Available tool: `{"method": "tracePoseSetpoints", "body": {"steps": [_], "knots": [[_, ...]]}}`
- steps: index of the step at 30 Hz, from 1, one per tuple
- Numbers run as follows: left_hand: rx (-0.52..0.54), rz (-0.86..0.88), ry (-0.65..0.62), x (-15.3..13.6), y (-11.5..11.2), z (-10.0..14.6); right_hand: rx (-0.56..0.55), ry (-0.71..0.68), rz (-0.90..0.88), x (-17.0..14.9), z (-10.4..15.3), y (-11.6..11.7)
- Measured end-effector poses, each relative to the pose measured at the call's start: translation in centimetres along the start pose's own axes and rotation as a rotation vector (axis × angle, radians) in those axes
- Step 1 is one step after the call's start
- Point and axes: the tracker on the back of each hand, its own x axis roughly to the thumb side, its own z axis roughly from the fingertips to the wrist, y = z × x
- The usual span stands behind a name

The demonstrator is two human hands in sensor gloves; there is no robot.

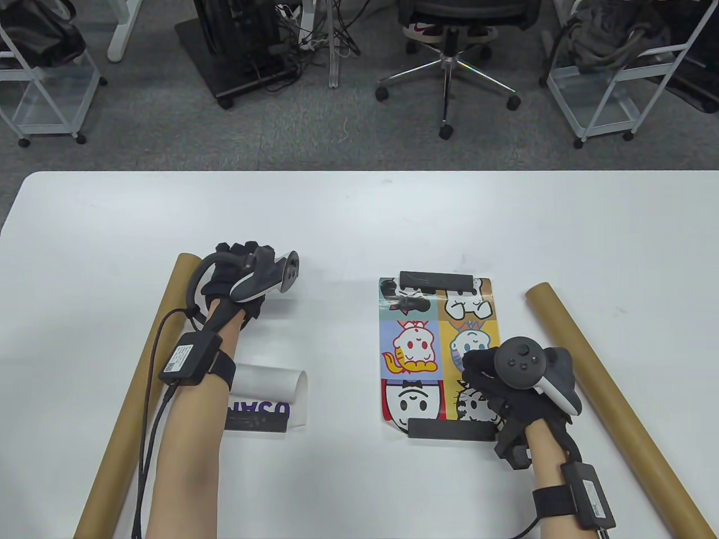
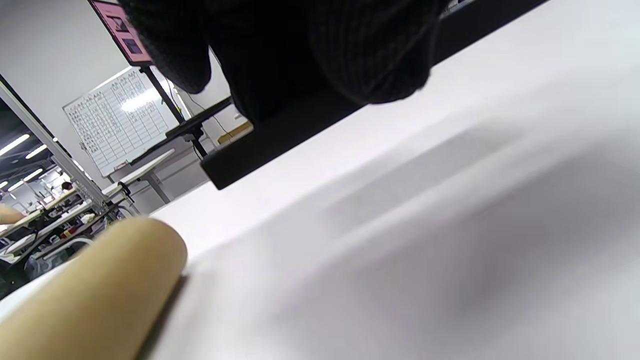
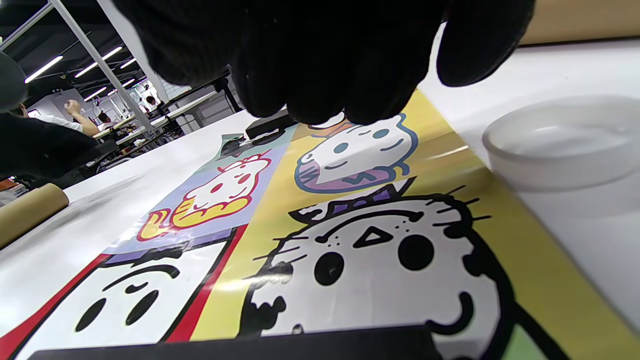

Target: Roll up posters and store in mailing tubes

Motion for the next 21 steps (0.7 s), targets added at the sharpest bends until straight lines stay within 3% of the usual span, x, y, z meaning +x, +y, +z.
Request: {"method": "tracePoseSetpoints", "body": {"steps": [6,10,15,21], "knots": [[-0.037,-0.001,-0.024,1.6,-2.3,-0.1,0.005,0.0,-0.001,0.0,-0.1,0.1],[-0.013,-0.034,-0.022,1.7,-2.5,0.0,0.009,0.001,0.001,0.1,-0.1,0.1],[-0.017,0.009,-0.021,0.1,-0.4,1.8,0.011,-0.01,0.001,0.2,-0.1,0.1],[-0.054,0.198,-0.055,-2.3,3.1,6.4,0.014,-0.034,0.004,0.7,-0.1,0.2]]}}
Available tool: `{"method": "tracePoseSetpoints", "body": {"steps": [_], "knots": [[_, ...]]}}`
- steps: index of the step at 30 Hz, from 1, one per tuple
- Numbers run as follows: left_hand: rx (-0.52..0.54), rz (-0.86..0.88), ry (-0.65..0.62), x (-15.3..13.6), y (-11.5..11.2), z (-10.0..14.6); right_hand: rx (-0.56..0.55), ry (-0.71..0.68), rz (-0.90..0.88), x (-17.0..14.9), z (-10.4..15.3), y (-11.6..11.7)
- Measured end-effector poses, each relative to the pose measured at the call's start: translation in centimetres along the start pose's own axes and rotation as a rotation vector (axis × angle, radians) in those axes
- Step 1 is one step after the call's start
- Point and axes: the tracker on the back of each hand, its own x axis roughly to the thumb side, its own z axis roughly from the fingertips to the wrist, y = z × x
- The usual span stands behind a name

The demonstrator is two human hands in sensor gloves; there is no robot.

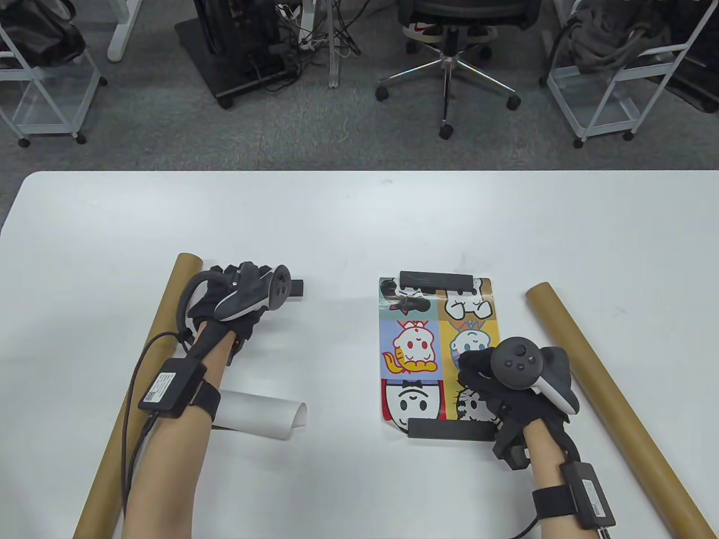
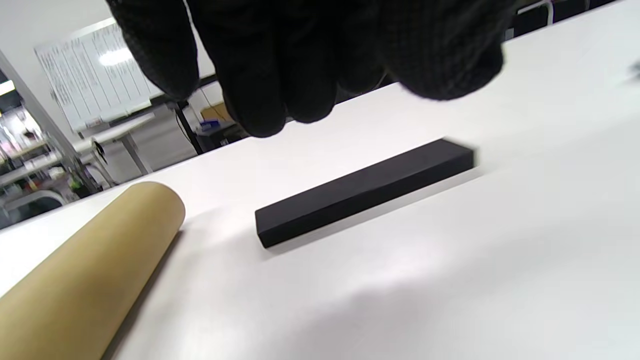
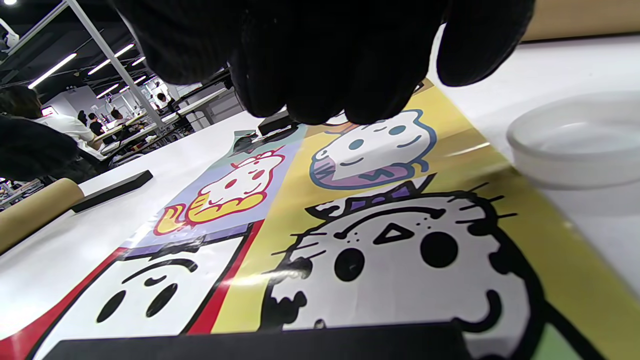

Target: Roll up posters and store in mailing tubes

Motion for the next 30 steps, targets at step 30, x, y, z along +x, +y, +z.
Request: {"method": "tracePoseSetpoints", "body": {"steps": [30], "knots": [[-0.607,0.197,-0.25,2.4,-7.2,13.6,-0.021,-0.044,-0.036,0.7,0.3,-0.2]]}}
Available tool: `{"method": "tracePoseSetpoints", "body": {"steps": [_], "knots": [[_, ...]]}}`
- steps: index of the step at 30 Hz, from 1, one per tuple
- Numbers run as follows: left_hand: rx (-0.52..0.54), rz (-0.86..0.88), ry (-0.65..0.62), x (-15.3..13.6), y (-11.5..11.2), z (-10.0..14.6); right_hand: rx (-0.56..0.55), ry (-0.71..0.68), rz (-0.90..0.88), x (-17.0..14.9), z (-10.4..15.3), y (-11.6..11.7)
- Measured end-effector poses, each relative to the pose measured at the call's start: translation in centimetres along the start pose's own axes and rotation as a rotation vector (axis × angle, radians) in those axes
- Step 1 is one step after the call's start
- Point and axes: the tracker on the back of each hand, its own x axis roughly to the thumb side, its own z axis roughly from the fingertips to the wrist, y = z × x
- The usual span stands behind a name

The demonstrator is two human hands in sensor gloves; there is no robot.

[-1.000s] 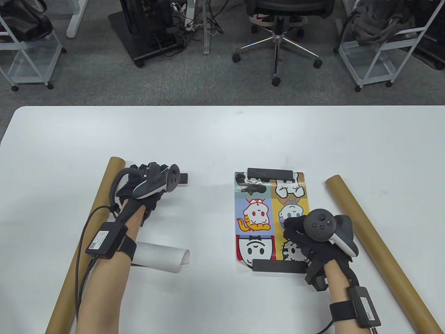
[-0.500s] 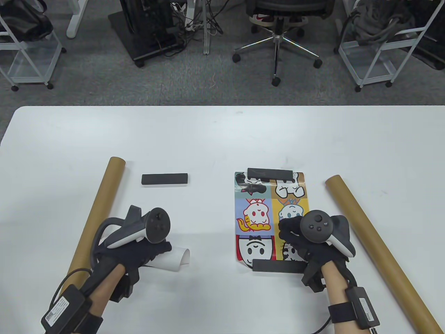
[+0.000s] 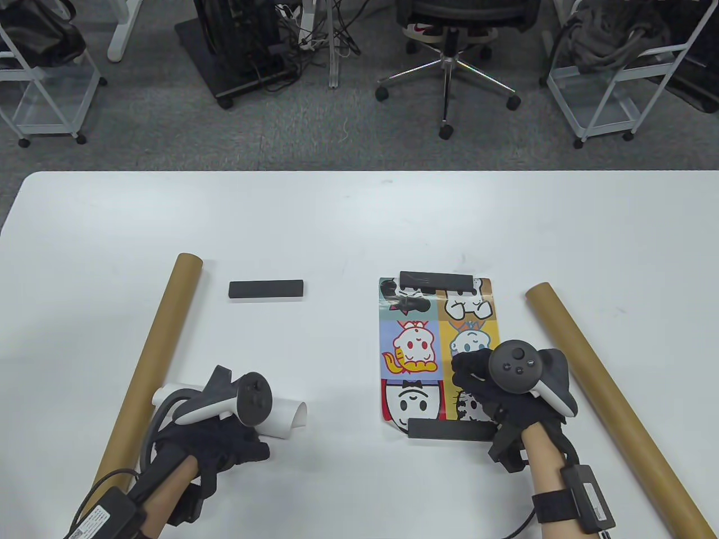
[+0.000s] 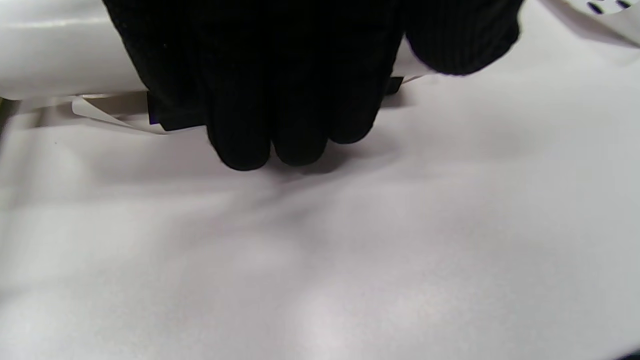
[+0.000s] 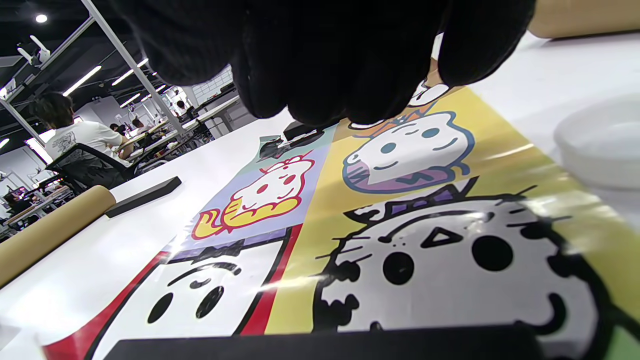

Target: Roll up posters and store in mailing tubes

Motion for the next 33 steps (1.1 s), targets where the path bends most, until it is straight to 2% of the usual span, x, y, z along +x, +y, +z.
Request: {"method": "tracePoseSetpoints", "body": {"steps": [5,8,9,13,15,22,29,33], "knots": [[0.094,-0.021,0.03,0.3,0.5,-0.2,0.004,-0.003,0.0,-0.1,0.1,0.0],[0.172,0.017,-0.022,0.1,0.9,-0.2,0.003,-0.002,-0.007,-0.1,0.0,0.0],[0.169,0.044,-0.021,0.0,0.9,-0.3,0.005,0.0,-0.001,-0.1,0.1,0.0],[0.258,0.017,0.016,-0.4,1.1,-0.5,0.01,0.0,-0.001,-0.1,0.0,0.0],[0.289,-0.015,0.045,-0.5,0.9,-0.7,0.011,0.001,-0.001,0.0,0.0,0.0],[0.231,-0.18,0.062,-0.2,-0.7,-2.6,0.018,0.001,-0.001,0.0,0.0,0.0],[0.39,-0.477,0.08,0.8,-1.4,-3.5,0.016,0.005,0.005,0.0,0.0,0.0],[0.422,-0.485,0.079,1.0,-1.6,-3.5,0.015,0.004,0.004,0.0,0.0,0.0]]}}
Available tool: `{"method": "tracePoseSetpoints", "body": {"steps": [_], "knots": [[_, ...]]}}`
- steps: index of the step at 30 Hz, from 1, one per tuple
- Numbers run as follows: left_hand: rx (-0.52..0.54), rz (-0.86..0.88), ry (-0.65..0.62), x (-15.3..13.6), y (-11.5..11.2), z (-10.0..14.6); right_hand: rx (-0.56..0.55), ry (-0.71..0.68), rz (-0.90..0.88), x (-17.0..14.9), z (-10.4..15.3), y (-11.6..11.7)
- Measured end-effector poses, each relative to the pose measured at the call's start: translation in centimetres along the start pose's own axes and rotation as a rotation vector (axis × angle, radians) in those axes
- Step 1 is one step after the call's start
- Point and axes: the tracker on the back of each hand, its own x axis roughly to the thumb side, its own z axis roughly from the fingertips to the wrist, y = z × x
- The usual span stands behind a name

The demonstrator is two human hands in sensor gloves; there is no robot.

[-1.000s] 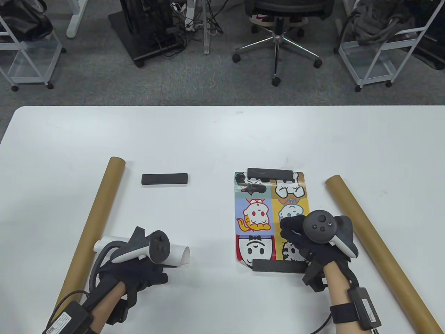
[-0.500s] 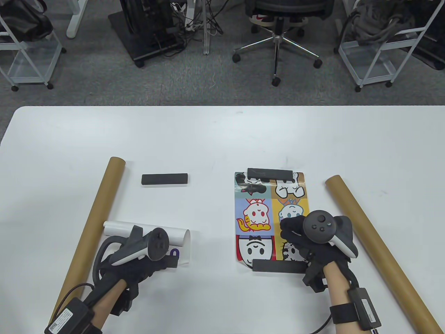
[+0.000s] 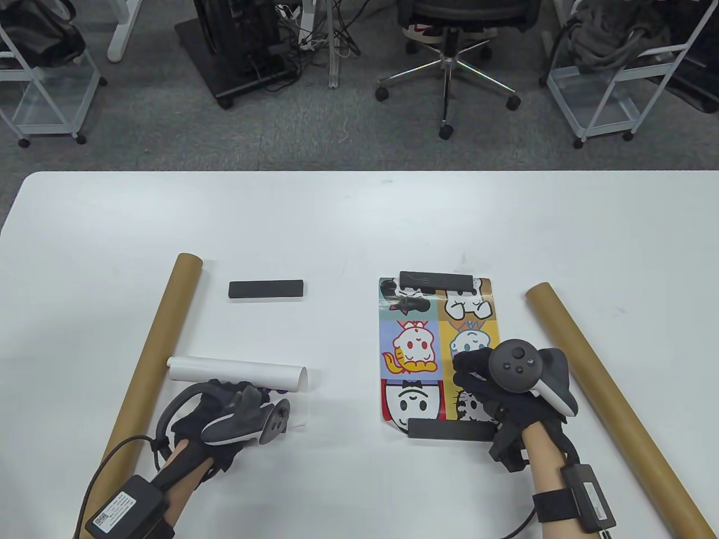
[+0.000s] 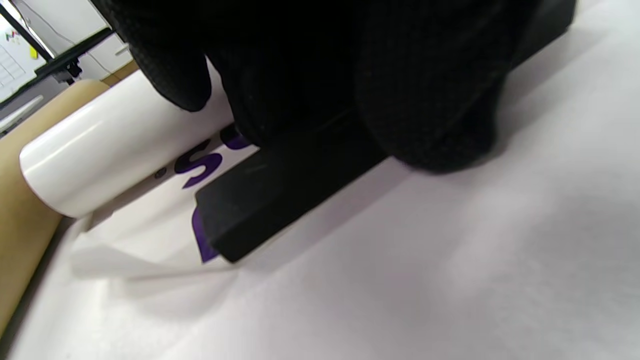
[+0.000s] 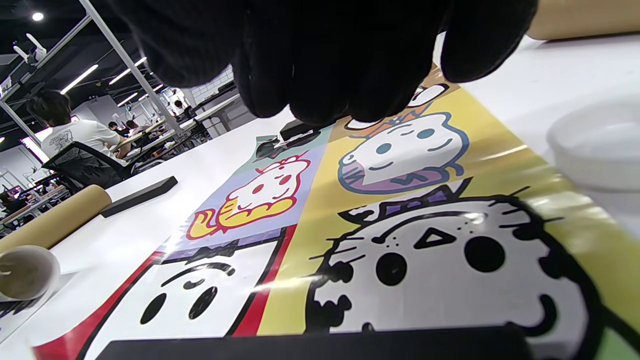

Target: Roll up posters and store in mailing tubes

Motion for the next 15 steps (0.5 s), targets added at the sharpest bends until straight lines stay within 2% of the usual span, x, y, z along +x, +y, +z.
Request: {"method": "tracePoseSetpoints", "body": {"steps": [8,15], "knots": [[0.011,0.04,-0.005,-0.8,0.2,0.1,0.001,-0.003,-0.023,-0.1,0.0,0.0],[0.049,0.072,0.003,-1.7,2.3,1.2,0.008,0.003,-0.024,-0.2,-0.2,0.1]]}}
